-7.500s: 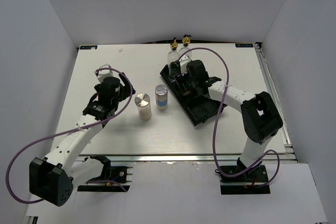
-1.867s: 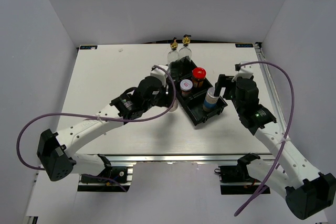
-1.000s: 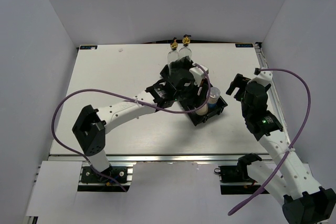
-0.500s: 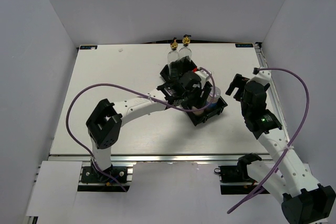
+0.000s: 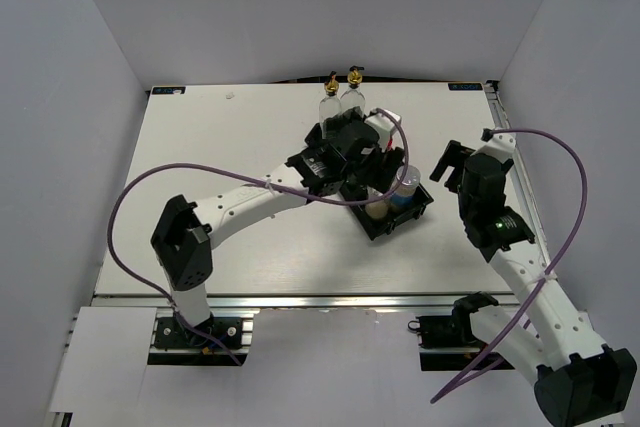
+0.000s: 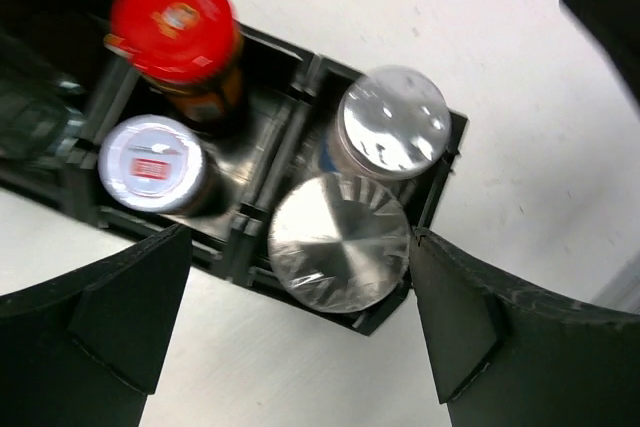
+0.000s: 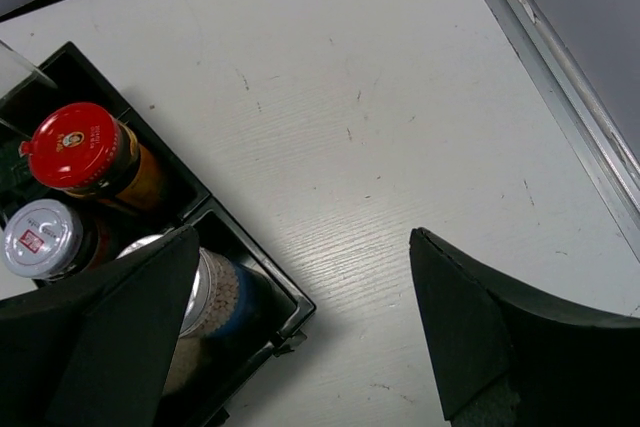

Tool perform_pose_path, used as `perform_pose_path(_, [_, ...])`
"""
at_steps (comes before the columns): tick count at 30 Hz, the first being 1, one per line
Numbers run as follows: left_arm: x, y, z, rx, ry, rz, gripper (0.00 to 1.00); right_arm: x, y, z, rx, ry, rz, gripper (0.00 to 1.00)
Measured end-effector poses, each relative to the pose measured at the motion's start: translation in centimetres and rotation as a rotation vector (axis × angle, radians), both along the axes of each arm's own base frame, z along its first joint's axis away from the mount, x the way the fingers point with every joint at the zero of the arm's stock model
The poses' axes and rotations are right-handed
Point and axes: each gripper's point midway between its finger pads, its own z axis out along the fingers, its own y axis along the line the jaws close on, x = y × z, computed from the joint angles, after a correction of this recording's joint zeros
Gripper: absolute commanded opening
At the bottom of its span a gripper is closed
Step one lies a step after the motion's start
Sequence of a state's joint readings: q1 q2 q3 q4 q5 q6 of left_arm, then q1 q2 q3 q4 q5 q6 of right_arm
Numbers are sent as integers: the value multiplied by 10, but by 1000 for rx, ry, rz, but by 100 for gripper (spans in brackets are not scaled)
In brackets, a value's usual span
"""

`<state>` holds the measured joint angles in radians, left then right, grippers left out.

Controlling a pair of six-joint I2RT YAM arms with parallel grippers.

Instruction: Organize the condiment bottles

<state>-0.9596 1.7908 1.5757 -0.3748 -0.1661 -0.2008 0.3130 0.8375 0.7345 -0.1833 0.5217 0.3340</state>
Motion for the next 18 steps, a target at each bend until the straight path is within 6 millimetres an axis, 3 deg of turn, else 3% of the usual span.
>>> perform_pose_path(3, [13, 19, 25, -14, -54, 84, 98, 3, -5, -8, -10, 25, -21, 90])
perform_pose_path(5, [26, 50, 42, -60, -65, 161, 98, 6, -10, -14, -14, 45, -40, 89])
perform_pose_path(7, [50, 104, 59, -122, -84, 291, 98, 8, -18, -18, -11, 61, -66, 89])
perform_pose_path(10, [85, 229, 69, -194, -139, 608, 98, 9, -30, -22, 2, 72, -106, 89])
perform_pose_path(11, [91, 273, 68, -212, -159, 726, 98, 9, -33, -23, 8, 73, -117, 89])
perform_pose_path(13, [92, 342, 57, -237, -176, 915, 98, 9, -33, -24, 16, 69, -122, 89])
perform_pose_path(16, [91, 402, 22, -286, -137, 1068, 98, 9, -31, -19, 32, 43, -110, 90])
perform_pose_path(18, [93, 426, -5, -304, -85, 1130, 98, 8, -30, -13, 44, 12, -104, 90])
